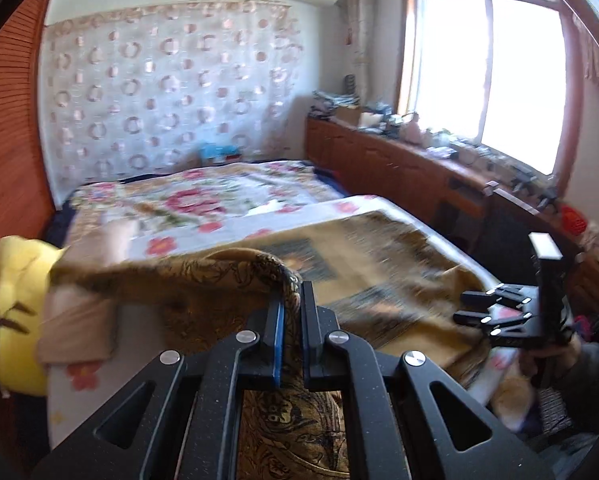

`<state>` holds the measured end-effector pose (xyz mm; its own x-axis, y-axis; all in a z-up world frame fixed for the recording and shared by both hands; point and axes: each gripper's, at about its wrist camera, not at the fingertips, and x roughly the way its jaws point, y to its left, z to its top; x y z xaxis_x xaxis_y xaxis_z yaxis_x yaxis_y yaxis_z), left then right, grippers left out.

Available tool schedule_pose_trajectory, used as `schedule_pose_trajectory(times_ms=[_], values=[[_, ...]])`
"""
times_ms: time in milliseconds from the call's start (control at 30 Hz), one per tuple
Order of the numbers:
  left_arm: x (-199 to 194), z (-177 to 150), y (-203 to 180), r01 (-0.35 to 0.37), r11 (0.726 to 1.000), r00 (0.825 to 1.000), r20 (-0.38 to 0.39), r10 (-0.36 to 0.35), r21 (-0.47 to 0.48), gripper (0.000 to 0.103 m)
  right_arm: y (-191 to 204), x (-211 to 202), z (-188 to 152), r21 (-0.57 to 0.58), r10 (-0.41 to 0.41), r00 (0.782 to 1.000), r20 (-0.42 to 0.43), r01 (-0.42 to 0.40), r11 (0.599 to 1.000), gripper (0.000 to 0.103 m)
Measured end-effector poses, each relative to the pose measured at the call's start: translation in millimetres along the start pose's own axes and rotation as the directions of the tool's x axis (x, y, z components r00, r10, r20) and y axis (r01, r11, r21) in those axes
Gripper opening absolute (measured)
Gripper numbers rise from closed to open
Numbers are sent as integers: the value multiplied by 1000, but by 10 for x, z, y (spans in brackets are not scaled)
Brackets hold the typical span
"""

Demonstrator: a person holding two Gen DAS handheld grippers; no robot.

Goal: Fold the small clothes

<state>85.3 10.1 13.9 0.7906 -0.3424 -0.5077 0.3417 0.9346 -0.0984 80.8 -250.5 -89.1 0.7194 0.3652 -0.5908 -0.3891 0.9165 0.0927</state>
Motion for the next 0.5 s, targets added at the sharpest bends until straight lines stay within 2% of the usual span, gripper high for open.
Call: schedule_pose_trajectory(times_ms=[200,400,500], values=[[202,346,-444,91,993,996,16,-93,68,7,-115,-267,63,-9,-56,997,46,57,998,53],[274,520,-859,156,979,987,16,-159,132,7,-206,-449,79,3,-74,994,83,74,997,53],[241,527,-989,206,968,977,14,-210,143,7,-209,-523,63,6,-74,993,97,74,997,53]])
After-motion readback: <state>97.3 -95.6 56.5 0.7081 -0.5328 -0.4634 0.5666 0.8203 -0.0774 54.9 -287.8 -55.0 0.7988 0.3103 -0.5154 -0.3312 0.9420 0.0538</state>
